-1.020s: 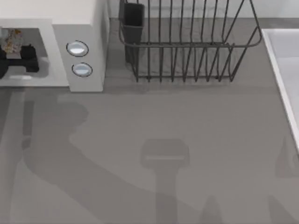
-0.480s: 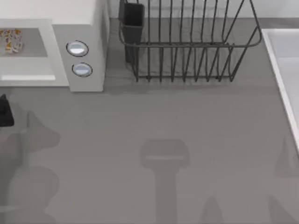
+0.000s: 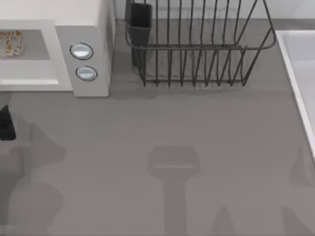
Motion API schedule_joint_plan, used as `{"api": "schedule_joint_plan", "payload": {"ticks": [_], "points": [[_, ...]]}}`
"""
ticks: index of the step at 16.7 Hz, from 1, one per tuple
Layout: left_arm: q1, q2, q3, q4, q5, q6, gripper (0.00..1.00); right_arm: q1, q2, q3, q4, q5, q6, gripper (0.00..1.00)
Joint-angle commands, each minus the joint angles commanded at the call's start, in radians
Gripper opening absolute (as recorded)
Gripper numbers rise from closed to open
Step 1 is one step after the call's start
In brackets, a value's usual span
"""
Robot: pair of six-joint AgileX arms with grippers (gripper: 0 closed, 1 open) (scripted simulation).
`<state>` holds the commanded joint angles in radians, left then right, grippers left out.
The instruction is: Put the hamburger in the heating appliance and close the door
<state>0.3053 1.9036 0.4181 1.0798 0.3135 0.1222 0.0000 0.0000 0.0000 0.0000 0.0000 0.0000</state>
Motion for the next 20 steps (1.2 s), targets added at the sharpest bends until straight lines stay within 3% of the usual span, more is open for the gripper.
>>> {"api": "schedule_joint_plan", "payload": {"ticks": [4,14,20], "points": [[-0.001,-0.089,0.03,-0.089,0.0,-0.001,1.0,0.0,0.0,0.0,0.0,0.0,0.0,1.0],[0.001,-0.433,0.121,-0.56,-0.007,-0.002,1.0,0.0,0.0,0.0,0.0,0.0,0.0,1.0],[0.0,-0.464,0.129,-0.599,-0.007,-0.002,1.0,0.0,0.0,0.0,0.0,0.0,0.0,1.0]]}}
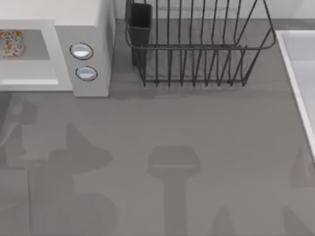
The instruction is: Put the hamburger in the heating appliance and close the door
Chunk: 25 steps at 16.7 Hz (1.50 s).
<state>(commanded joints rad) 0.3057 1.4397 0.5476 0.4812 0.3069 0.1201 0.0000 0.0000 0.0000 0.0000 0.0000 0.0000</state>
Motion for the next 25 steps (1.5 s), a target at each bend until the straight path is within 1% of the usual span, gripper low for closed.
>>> {"api": "schedule_joint_plan", "payload": {"ticks": [3,7,12,21,25], "points": [[-0.007,-0.03,-0.01,-0.009,-0.005,-0.002,1.0,0.0,0.0,0.0,0.0,0.0,0.0,1.0],[-0.041,-0.199,-0.067,-0.058,-0.04,-0.017,1.0,0.0,0.0,0.0,0.0,0.0,0.0,1.0],[-0.109,-0.519,-0.198,-0.174,-0.114,-0.044,1.0,0.0,0.0,0.0,0.0,0.0,0.0,1.0],[-0.261,-1.254,-0.475,-0.418,-0.261,-0.101,1.0,0.0,0.0,0.0,0.0,0.0,0.0,1.0],[-0.301,-1.42,-0.54,-0.474,-0.301,-0.118,1.0,0.0,0.0,0.0,0.0,0.0,0.0,1.0]]}}
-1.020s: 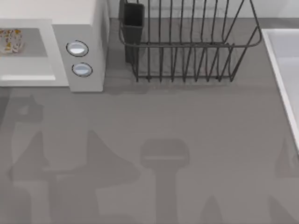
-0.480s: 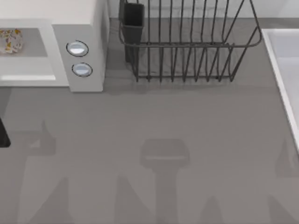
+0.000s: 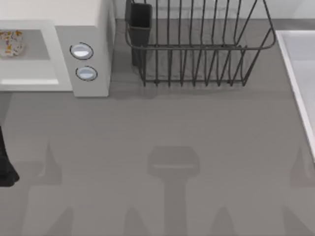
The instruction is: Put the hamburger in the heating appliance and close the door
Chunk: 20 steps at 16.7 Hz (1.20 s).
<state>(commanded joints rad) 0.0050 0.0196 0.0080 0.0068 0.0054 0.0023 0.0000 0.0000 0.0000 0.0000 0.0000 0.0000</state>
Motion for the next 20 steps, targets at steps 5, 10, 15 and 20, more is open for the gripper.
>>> {"api": "schedule_joint_plan", "payload": {"ticks": [5,10,15,20], "points": [[-0.005,-0.02,-0.008,-0.007,-0.005,-0.002,1.0,0.0,0.0,0.0,0.0,0.0,0.0,1.0],[-0.005,-0.02,-0.008,-0.007,-0.005,-0.002,0.7,0.0,0.0,0.0,0.0,0.0,0.0,1.0],[-0.005,-0.02,-0.008,-0.007,-0.005,-0.002,0.32,0.0,0.0,0.0,0.0,0.0,0.0,1.0],[-0.005,-0.02,-0.008,-0.007,-0.005,-0.002,0.0,0.0,0.0,0.0,0.0,0.0,0.0,1.0]]}}
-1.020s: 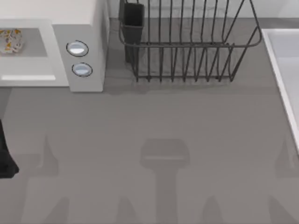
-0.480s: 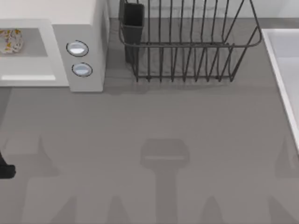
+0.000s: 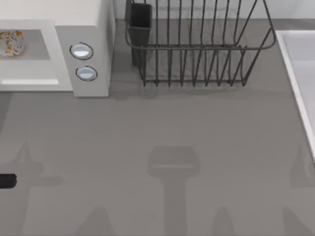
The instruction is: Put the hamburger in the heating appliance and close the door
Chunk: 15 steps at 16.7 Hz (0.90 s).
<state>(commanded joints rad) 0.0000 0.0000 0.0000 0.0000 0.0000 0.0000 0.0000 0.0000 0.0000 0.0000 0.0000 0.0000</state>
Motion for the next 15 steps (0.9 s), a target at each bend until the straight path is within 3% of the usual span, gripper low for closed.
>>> {"api": "schedule_joint_plan", "payload": {"ticks": [9,15], "points": [[-0.003,0.004,0.004,0.0,-0.002,0.0,0.0,0.0,0.0,0.0,0.0,0.0,0.0,1.0],[-0.044,0.099,0.099,0.0,-0.045,0.002,0.0,0.0,0.0,0.0,0.0,0.0,0.0,1.0]]}}
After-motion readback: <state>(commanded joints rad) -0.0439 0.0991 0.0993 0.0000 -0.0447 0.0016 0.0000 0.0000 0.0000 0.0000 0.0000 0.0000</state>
